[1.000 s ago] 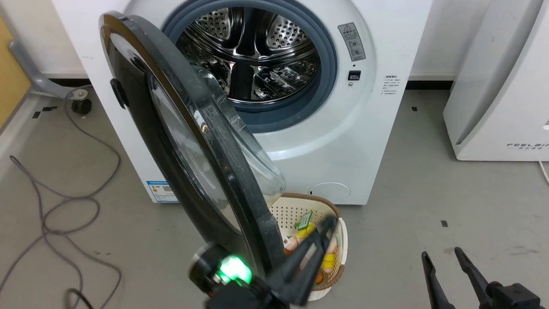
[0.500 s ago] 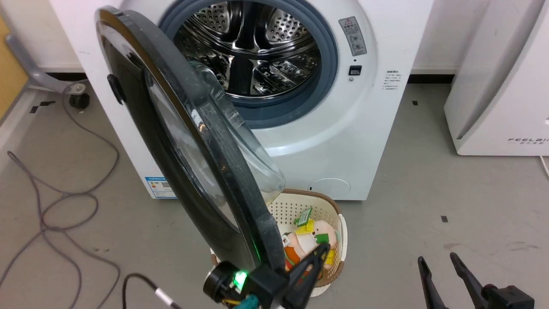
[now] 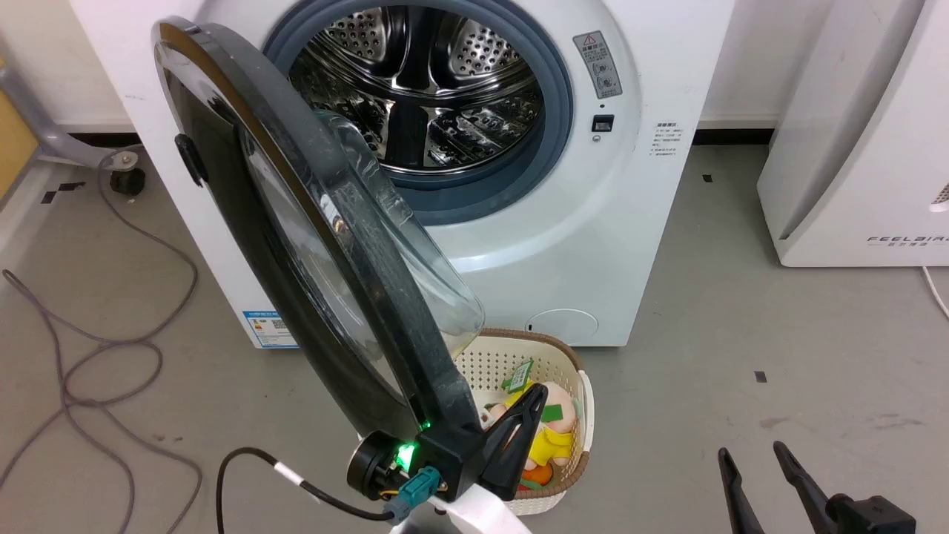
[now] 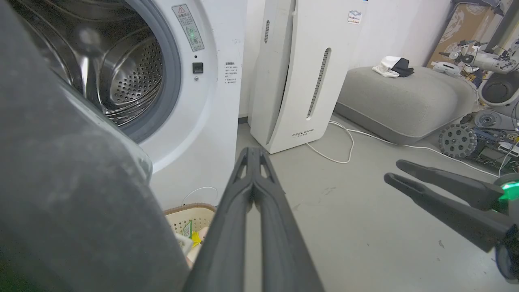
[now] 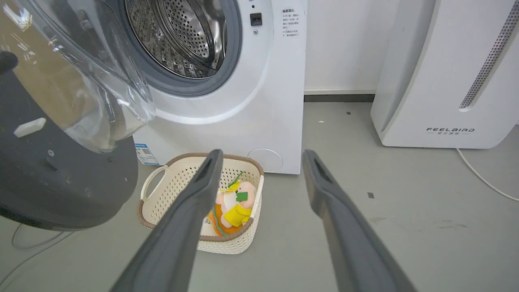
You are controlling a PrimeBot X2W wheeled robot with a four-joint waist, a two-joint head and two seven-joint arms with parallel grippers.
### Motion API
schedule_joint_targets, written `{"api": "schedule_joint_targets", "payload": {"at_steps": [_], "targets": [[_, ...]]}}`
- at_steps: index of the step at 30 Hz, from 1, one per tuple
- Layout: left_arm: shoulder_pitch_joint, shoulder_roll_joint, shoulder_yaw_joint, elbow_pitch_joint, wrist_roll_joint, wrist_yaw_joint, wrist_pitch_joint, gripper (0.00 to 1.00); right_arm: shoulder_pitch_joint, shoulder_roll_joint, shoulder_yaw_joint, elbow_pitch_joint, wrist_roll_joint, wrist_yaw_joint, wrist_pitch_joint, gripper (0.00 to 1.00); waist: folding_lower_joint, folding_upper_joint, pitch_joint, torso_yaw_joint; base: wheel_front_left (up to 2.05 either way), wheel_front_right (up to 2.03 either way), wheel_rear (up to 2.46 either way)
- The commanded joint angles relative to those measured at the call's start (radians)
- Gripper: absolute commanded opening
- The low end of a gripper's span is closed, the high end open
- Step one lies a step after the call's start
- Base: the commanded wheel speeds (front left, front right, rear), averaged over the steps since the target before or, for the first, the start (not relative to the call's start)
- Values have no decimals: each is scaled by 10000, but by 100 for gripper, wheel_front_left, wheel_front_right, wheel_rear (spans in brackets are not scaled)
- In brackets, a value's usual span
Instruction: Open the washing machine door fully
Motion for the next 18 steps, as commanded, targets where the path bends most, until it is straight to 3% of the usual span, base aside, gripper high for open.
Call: {"api": "schedule_joint_targets", "payload": {"at_steps": [1, 8, 18], "targets": [[-194, 77, 141, 151, -87, 150, -83, 0, 21, 32, -1, 41, 49, 6, -89, 100, 0, 0, 19, 21, 0, 0, 0], [148, 212, 297, -8, -193, 429, -141, 0, -7, 32, 19, 185, 71, 6, -122, 100, 0, 0, -24, 62, 0, 0, 0], [1372, 734, 342, -1342, -252, 850, 48, 0, 37, 32, 4, 407, 101, 6, -171, 100, 0, 0, -167, 373, 0, 0, 0]]}}
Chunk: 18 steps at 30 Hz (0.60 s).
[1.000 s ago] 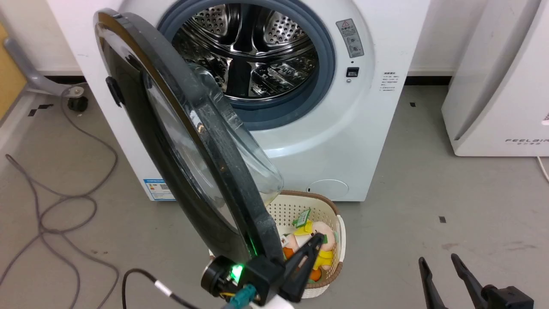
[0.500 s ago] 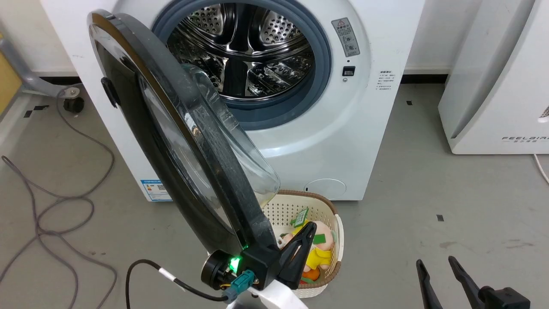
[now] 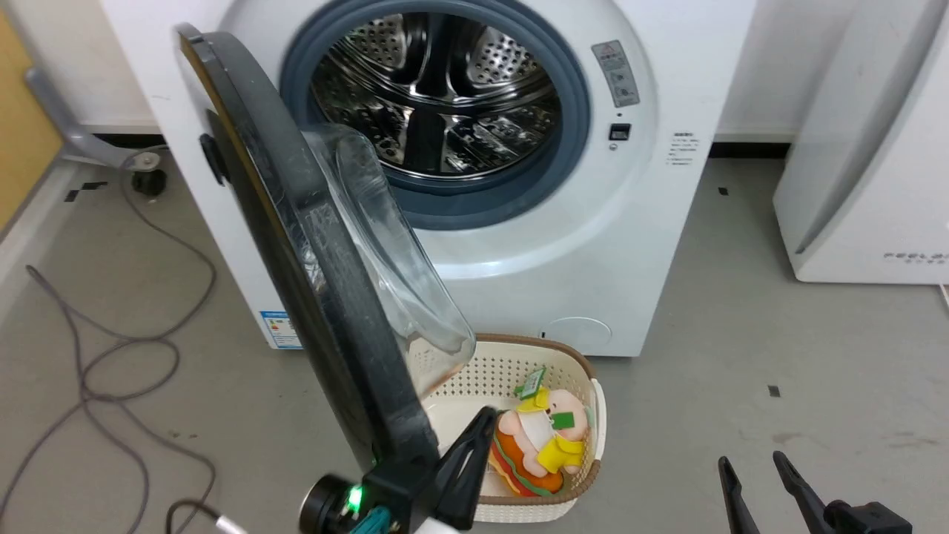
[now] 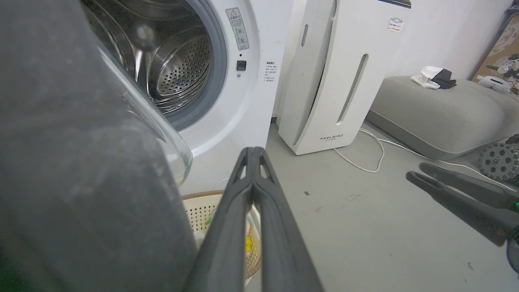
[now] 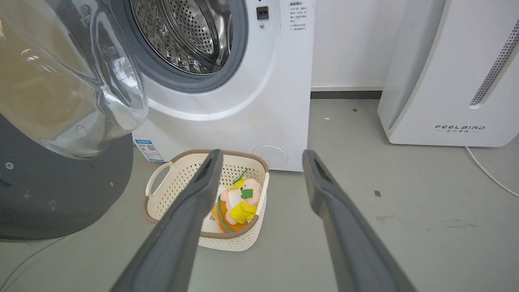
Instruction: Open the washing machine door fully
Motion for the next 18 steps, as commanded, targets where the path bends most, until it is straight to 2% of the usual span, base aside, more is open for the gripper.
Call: {"api": "schedule_joint_targets", "payload": {"at_steps": [1, 7, 18], "targets": [[403, 172, 83, -297, -52, 160, 71, 0, 38, 32, 3, 53, 32, 6, -80, 100, 0, 0, -53, 152, 0, 0, 0], [1026, 454, 121, -1191, -43, 450, 310, 0, 13, 32, 15, 102, -1, 6, -68, 100, 0, 0, -92, 671, 0, 0, 0], [1646, 773, 561, -2005, -108, 1006, 384, 0, 16, 32, 56, 201, -12, 6, -53, 100, 0, 0, -63, 1631, 0, 0, 0]]}}
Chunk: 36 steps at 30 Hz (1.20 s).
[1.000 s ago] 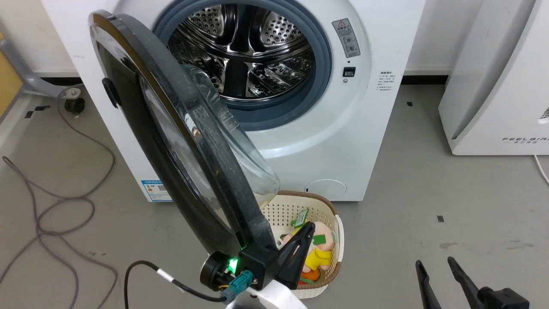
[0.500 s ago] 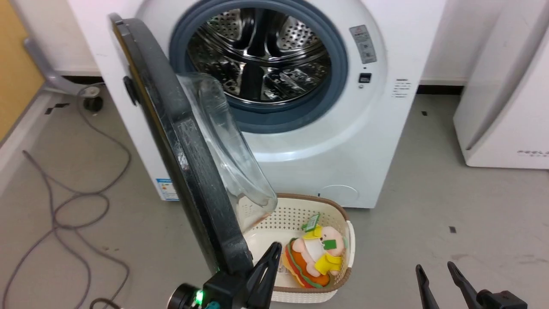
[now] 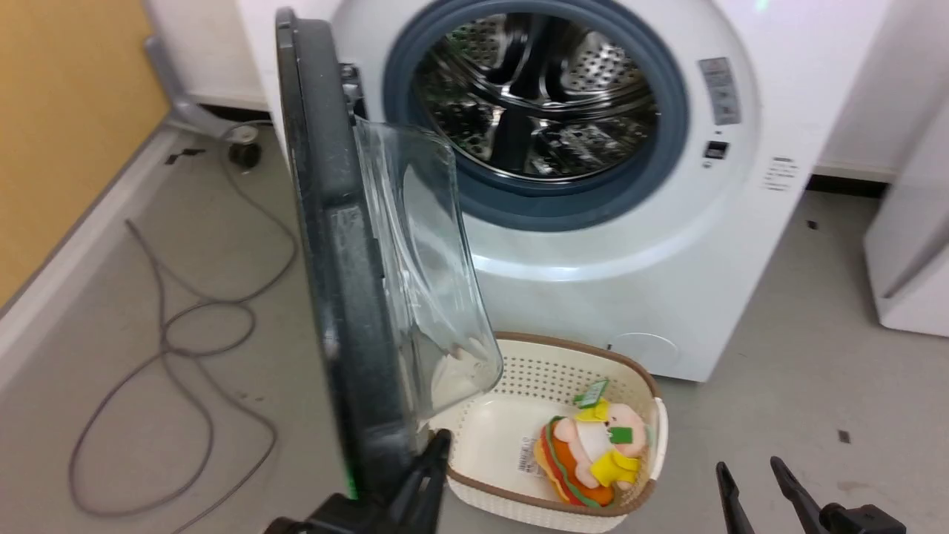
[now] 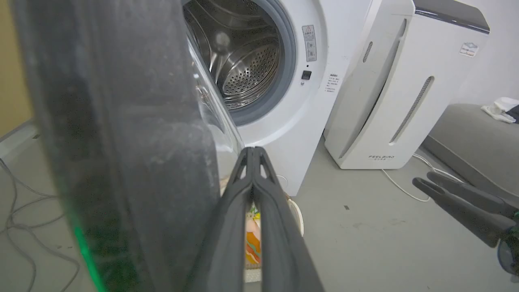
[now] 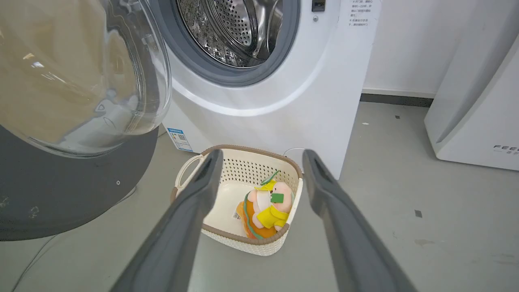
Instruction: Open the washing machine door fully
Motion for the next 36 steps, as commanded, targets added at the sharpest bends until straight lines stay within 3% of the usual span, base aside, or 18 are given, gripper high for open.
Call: {"api": "schedule_joint_targets", "payload": {"at_steps": [1, 12, 24, 32, 36], "targets": [[140, 139, 244, -78, -53, 161, -97, 0, 11, 32, 15, 19, -31, 6, -51, 100, 0, -1, 28, 253, 0, 0, 0], [416, 486, 1046, -449, -94, 600, -782, 0, -170, 32, 58, 201, 17, 6, -51, 100, 0, -1, 234, 1277, 0, 0, 0], [-45, 1083, 2686, 916, -755, 264, -1868, 0, -385, 32, 94, 311, -59, 6, 26, 100, 0, -1, 476, 1501, 0, 0, 0], [-702, 1304, 4460, 2245, -1160, -97, -1986, 0, -511, 32, -21, 264, -99, 6, 112, 100, 0, -1, 689, 1301, 0, 0, 0], [-1262, 1306, 5726, 3085, -1181, -537, -1989, 0, -587, 32, -79, 232, -103, 6, 164, 100, 0, -1, 799, 1194, 0, 0, 0]]}}
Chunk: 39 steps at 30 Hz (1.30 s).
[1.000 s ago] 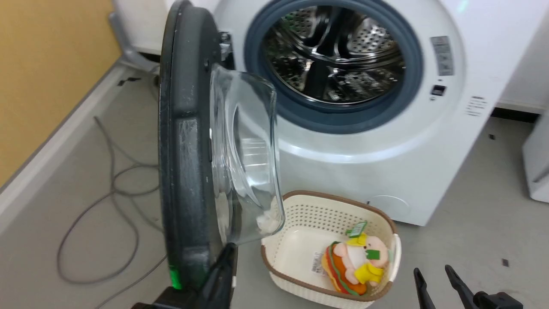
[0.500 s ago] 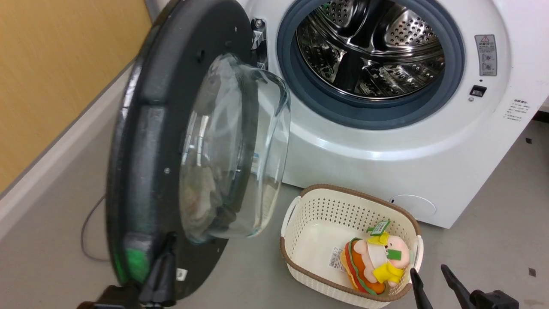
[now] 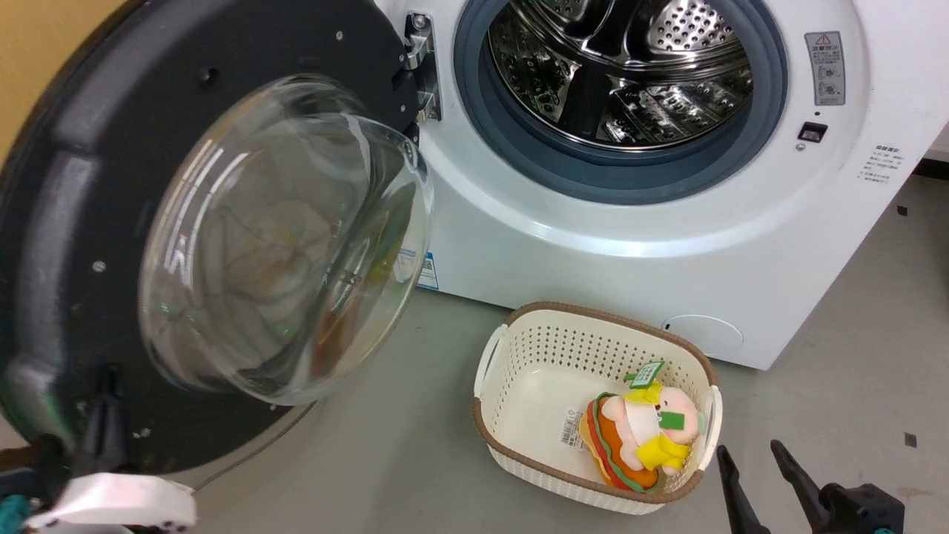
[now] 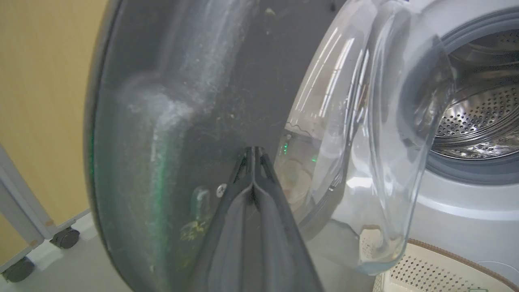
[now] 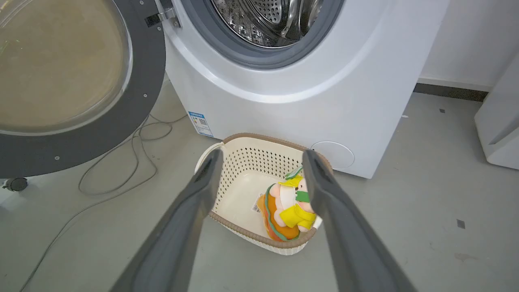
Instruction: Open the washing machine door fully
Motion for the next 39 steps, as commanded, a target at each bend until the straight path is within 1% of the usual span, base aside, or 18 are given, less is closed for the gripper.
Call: {"api": "schedule_joint_targets", "payload": {"at_steps": [1, 6, 12, 14, 16, 21, 24, 29, 31, 32, 33, 34, 35, 36, 37, 38, 39], "targets": [[-336, 92, 431, 298, 47, -137, -52, 0, -140, 28, -39, -57, -79, 6, 22, 100, -1, 0, 31, -40, 0, 0, 0], [-964, 169, 1370, 1215, 286, -618, -53, 0, -185, 28, -90, -88, -112, 6, 58, 100, -1, 0, 76, -113, 0, 0, 0], [-1607, 264, 1971, 2254, 767, -999, -54, 0, -249, 28, -29, -136, -116, 6, 76, 100, -1, 0, 154, -213, 0, 0, 0], [-1789, 274, 2151, 2536, 925, -1044, -54, 0, -272, 28, -23, -150, -123, 6, 80, 100, -1, 0, 185, -251, 0, 0, 0], [-1994, 412, 2404, 2946, 1045, -1207, -54, 0, -280, 28, -11, -144, -118, 6, 75, 100, -1, 0, 177, -296, 0, 0, 0], [-2099, 319, 2774, 3282, 1445, -1334, -54, 0, -215, 28, -54, -44, 67, 6, 13, 100, -1, 0, 36, -344, 0, 0, 0], [-1905, 114, 2900, 3160, 1711, -1375, -54, 0, -154, 28, -42, 34, 77, 6, -34, 100, -1, 0, -116, -367, 0, 0, 0], [-957, -588, 2797, 2448, 2216, -1353, -54, 0, 39, 28, -24, 173, 159, 6, -143, 100, -1, 0, -510, -383, 0, 0, 0], [-529, -904, 2759, 2155, 2233, -1443, -54, 0, 70, 28, -38, 171, 158, 6, -183, 100, -1, 0, -592, -407, 0, 0, 0], [-529, -904, 2759, 2155, 2233, -1443, -54, 0, 70, 28, -38, 171, 158, 6, -183, 100, -1, 0, -592, -407, 0, 0, 0], [-318, -1036, 2682, 2064, 2256, -1532, -55, 8, 76, 28, -38, 168, 159, 6, -189, 100, -1, 0, -627, -423, 0, 0, 0], [-106, -1151, 2568, 2065, 2284, -1626, -55, 30, 78, 28, -42, 157, 151, 6, -199, 100, -1, 0, -653, -438, 0, 0, 0], [54, -1261, 2475, 2026, 2307, -1683, -55, 46, 81, 28, -49, 145, 139, 6, -204, 100, -1, 0, -672, -441, 0, 0, 0], [188, -1356, 2375, 1967, 2339, -1736, -55, 71, 90, 28, -59, 139, 131, 6, -204, 100, -1, 0, -698, -435, 0, 0, 0], [302, -1445, 2318, 1885, 2346, -1767, -55, 92, 101, 28, -62, 138, 122, 6, -198, 100, -1, 0, -732, -437, 0, 0, 0], [410, -1516, 2265, 1795, 2356, -1795, -55, 100, 115, 28, -59, 132, 108, 6, -192, 100, -1, 0, -763, -439, 0, 0, 0], [522, -1581, 2208, 1687, 2394, -1801, -55, 100, 128, 28, -57, 120, 80, 6, -186, 100, -1, 0, -790, -443, 0, 0, 0]]}}
